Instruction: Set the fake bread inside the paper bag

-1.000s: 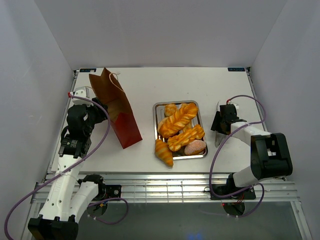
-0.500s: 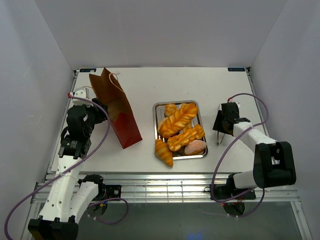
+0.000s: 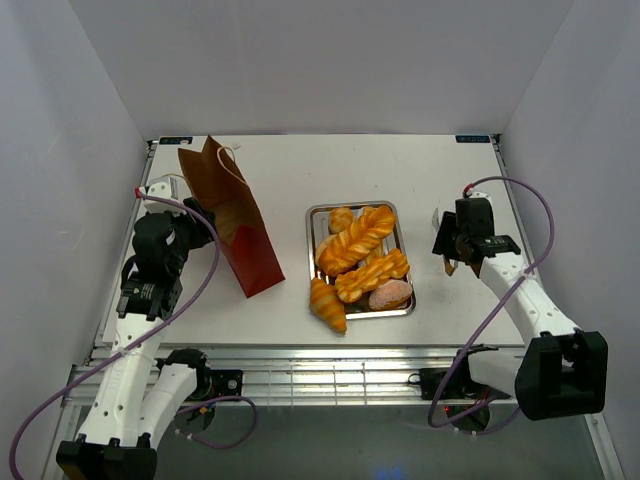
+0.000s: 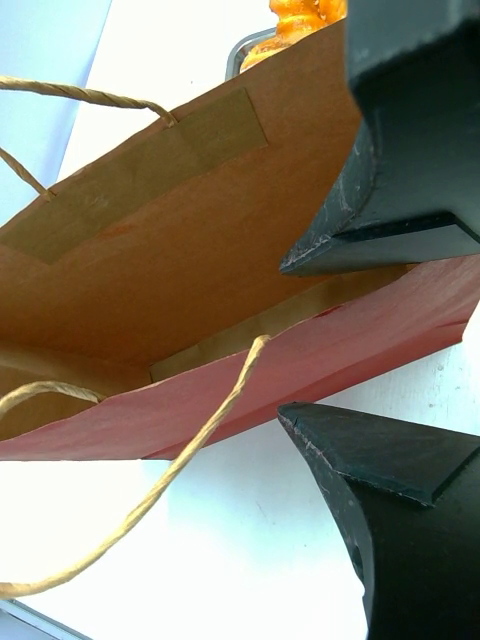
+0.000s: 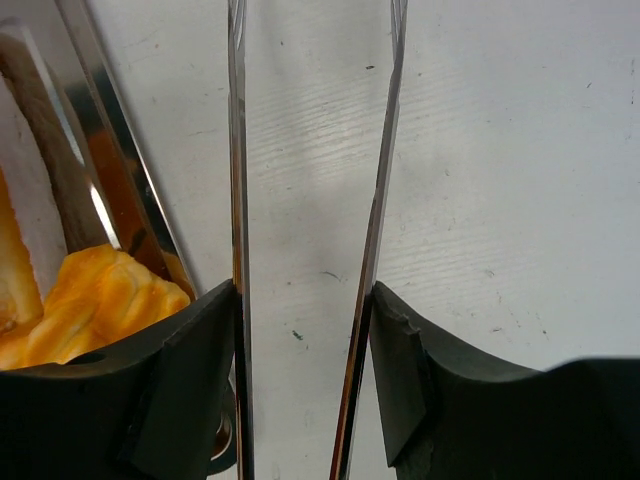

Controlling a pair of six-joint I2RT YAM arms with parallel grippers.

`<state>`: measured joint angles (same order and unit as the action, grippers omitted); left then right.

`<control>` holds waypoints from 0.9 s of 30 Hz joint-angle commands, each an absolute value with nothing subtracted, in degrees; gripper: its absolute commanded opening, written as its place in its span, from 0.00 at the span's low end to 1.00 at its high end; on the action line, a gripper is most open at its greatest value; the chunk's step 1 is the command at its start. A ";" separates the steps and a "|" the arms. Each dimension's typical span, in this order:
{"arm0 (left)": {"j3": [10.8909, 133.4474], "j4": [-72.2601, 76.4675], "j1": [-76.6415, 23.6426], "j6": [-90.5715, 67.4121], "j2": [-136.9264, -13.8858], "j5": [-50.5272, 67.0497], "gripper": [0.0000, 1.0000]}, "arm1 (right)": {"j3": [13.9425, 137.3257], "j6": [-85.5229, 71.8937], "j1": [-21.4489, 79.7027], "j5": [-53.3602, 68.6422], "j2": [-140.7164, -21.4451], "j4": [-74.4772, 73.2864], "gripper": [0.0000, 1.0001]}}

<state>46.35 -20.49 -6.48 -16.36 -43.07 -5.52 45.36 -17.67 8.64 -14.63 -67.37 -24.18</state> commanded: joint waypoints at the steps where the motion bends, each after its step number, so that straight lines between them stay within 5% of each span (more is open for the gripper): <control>1: 45.88 -19.95 -6.15 -16.35 -42.28 -5.19 0.64 | 49.39 -16.00 8.88 -12.40 -63.73 -27.50 0.58; 27: 45.44 -19.78 -6.24 -16.61 -42.36 -6.42 0.64 | 47.82 -23.11 8.96 13.44 -49.31 -27.95 0.60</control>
